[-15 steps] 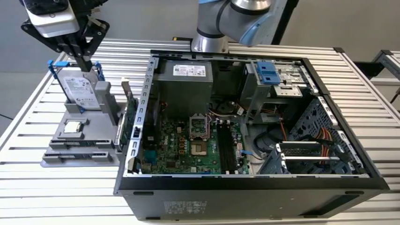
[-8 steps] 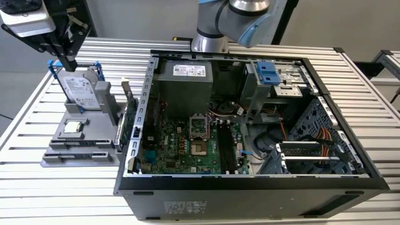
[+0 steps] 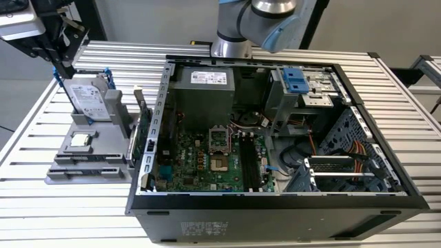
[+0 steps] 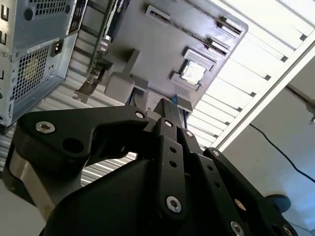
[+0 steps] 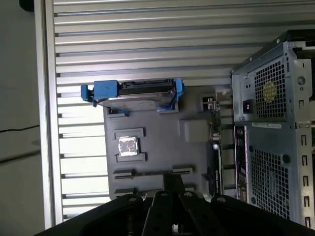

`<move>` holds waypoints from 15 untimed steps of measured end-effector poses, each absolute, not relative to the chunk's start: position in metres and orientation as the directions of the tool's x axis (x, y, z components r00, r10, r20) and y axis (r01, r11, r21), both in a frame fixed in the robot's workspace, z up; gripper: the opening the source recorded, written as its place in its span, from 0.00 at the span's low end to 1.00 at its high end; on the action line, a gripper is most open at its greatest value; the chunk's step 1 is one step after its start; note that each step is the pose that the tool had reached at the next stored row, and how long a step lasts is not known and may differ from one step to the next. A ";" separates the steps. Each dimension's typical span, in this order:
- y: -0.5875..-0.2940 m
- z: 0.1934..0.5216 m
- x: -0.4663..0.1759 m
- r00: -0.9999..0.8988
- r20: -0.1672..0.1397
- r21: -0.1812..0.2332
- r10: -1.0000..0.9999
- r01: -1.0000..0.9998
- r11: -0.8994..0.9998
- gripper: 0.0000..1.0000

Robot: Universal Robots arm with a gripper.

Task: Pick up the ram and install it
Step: 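Reach for the ram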

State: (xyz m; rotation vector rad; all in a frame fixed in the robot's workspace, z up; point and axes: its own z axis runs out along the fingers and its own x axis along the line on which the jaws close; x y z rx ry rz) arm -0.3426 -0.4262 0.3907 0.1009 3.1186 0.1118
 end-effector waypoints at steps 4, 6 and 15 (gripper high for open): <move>-0.426 0.391 -0.345 -0.999 -0.017 0.072 0.045 0.044 0.996 0.00; -0.426 0.391 -0.345 -0.999 -0.017 0.072 0.042 0.041 0.997 0.00; -0.438 0.390 -0.346 -0.999 -0.017 0.072 0.041 0.040 0.997 0.00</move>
